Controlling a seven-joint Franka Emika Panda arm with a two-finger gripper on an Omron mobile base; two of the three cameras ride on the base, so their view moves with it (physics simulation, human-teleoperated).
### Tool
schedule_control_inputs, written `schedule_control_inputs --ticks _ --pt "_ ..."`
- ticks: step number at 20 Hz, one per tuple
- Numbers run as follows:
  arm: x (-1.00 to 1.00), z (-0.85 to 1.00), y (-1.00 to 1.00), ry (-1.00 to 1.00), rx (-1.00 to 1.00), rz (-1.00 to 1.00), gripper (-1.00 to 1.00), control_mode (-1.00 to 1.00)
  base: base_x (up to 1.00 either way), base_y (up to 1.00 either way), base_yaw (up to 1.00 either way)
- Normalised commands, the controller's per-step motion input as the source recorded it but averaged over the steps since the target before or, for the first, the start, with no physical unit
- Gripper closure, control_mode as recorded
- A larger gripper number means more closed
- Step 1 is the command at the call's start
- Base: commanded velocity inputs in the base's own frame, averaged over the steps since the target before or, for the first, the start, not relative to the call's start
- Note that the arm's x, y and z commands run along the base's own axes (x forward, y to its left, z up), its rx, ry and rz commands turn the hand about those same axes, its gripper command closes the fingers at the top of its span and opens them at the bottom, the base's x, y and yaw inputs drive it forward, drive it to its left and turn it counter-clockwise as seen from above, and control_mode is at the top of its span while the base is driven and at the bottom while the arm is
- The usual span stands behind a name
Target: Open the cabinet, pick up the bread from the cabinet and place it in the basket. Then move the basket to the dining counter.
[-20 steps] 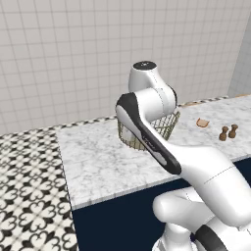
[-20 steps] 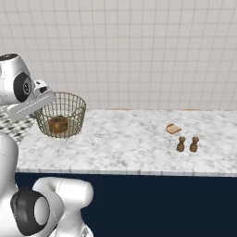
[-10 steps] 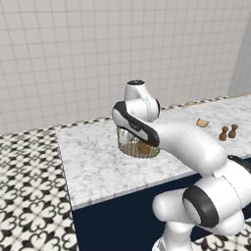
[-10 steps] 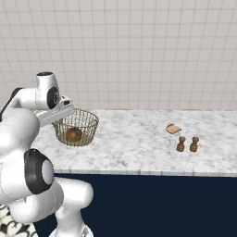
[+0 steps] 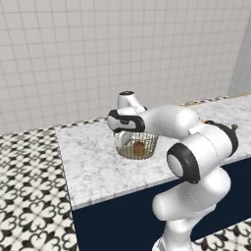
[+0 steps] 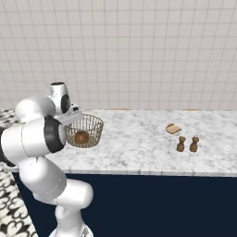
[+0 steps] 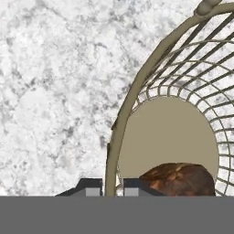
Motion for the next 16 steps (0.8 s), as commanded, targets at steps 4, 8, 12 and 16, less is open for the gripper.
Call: schedule_control_inputs --ticks 4,8,12,16 --pt "0.19 -0.69 0.17 0.00 -0.04 0.00 1.00 -1.00 0.00 0.00 0.00" --pt "-0.03 -0.06 0.04 -0.02 0.00 -0.01 -1.00 -1.00 0.00 0.00 0.00" --pt "-0.06 0.94 0.00 0.00 0.01 -0.07 -1.00 -1.00 0.00 0.00 0.00" --pt "-0.16 1.00 -0.01 0.00 0.01 -0.13 -1.00 -1.00 0.00 0.00 0.00"
